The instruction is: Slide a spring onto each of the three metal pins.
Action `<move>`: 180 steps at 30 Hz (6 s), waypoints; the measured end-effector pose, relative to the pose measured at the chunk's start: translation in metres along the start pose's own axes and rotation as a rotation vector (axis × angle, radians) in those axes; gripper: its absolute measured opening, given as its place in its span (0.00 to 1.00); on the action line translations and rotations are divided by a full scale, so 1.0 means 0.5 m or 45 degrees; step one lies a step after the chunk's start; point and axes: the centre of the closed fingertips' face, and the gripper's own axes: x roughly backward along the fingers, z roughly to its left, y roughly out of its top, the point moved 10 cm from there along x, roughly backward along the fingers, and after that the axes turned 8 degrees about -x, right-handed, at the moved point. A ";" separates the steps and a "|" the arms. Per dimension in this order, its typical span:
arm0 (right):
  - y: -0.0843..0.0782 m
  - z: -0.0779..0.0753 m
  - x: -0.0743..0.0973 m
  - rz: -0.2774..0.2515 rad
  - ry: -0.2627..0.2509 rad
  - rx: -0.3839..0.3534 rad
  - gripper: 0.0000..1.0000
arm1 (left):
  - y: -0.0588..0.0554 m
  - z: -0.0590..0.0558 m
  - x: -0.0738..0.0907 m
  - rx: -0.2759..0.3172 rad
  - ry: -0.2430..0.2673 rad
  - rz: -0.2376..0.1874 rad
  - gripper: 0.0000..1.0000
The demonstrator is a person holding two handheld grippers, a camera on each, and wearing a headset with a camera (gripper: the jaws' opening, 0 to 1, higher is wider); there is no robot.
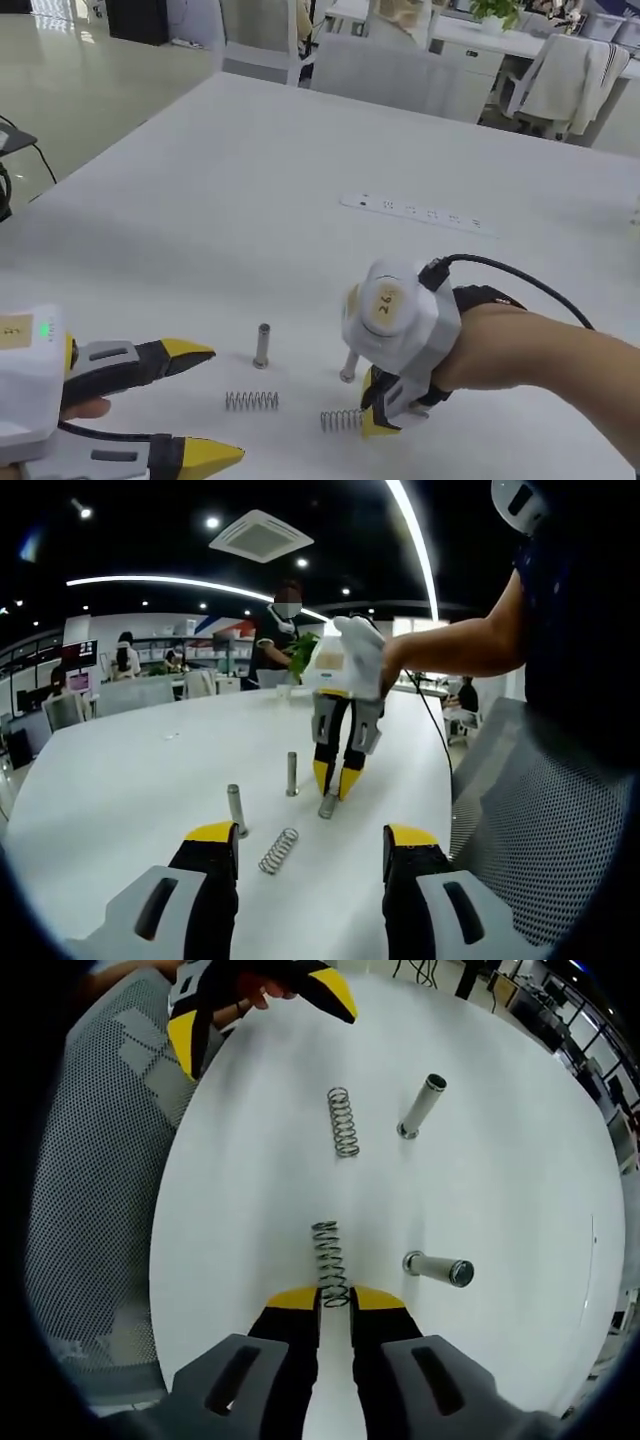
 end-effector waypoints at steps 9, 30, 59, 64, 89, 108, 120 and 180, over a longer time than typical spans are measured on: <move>0.003 0.004 0.007 -0.023 -0.008 0.000 0.08 | 0.004 -0.003 -0.002 -0.004 -0.013 -0.003 0.51; 0.058 0.051 0.106 -0.171 -0.012 0.016 0.08 | 0.025 -0.013 -0.027 -0.041 -0.103 -0.023 0.41; 0.126 0.097 0.149 -0.315 0.010 0.151 0.08 | 0.050 -0.022 -0.031 -0.083 -0.144 -0.117 0.13; 0.126 0.097 0.149 -0.315 0.005 0.160 0.08 | 0.051 -0.023 -0.033 -0.084 -0.156 -0.123 0.06; 0.123 0.104 0.139 -0.310 0.039 0.153 0.11 | 0.058 -0.028 -0.027 -0.075 -0.192 -0.129 0.02; 0.115 0.103 0.131 -0.312 0.055 0.139 0.09 | 0.077 -0.031 -0.028 -0.093 -0.208 -0.155 0.02; 0.126 0.110 0.148 -0.354 0.059 0.144 0.09 | 0.069 -0.033 -0.028 -0.095 -0.212 -0.127 0.02; 0.119 0.089 0.185 -0.301 -0.004 0.141 0.08 | 0.036 -0.021 -0.022 -0.049 -0.149 -0.067 0.27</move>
